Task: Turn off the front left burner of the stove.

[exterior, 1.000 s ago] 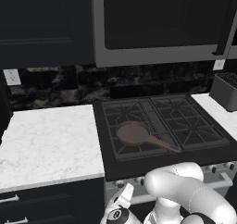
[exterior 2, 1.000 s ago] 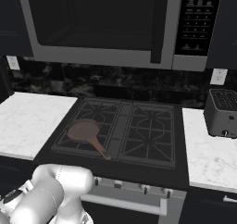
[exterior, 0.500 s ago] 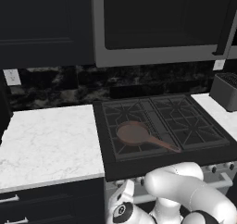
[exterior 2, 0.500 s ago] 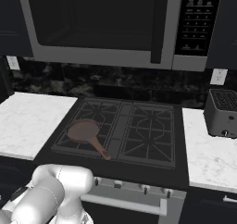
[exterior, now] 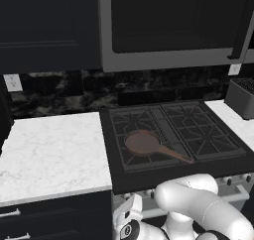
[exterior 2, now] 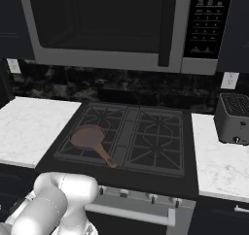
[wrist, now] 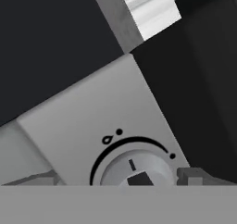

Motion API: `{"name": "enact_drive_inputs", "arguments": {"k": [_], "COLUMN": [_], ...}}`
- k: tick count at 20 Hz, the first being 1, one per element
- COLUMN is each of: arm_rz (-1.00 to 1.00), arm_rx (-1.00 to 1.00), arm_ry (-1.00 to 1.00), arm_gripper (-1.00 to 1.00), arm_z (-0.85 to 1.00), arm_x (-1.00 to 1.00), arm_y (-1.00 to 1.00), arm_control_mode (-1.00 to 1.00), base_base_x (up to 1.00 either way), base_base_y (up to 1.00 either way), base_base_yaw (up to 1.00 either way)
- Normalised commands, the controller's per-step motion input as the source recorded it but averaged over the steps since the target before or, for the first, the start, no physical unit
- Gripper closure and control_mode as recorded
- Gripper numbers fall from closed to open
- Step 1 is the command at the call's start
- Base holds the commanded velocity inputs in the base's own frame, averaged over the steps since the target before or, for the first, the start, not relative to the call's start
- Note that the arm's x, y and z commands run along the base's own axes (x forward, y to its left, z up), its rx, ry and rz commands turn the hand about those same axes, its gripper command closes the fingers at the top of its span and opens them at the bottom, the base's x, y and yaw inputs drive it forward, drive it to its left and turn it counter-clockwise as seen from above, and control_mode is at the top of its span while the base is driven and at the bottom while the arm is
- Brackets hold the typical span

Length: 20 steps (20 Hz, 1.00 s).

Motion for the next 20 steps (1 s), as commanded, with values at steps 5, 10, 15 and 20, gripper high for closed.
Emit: {"name": "enact_drive_inputs", "arguments": {"k": [5,10,15,20], "arm_rz": [0.01,0.05,0.02,0.03], "arm_rx": [-0.03,0.0,0.01,0.0], "arm_ry": [-0.18,-0.01,0.01,0.05], "arm_gripper": [-1.0,-1.0,-1.0,1.0], "arm_z": [0.04,0.0,0.0,-0.07], "arm_x": [-0.02,0.24,0.3,0.42], "arm_y": [0.24,-0.07,-0.06,-0.01], "arm_control_mode": [-1.0,-1.0,-1.0,-1.0], "base_base_x": [0.0,0.0,0.0,0.0], "base_base_y": [0.0,0.0,0.0,0.0], "base_base_yaw": [0.0,0.0,0.0,0.0]}}
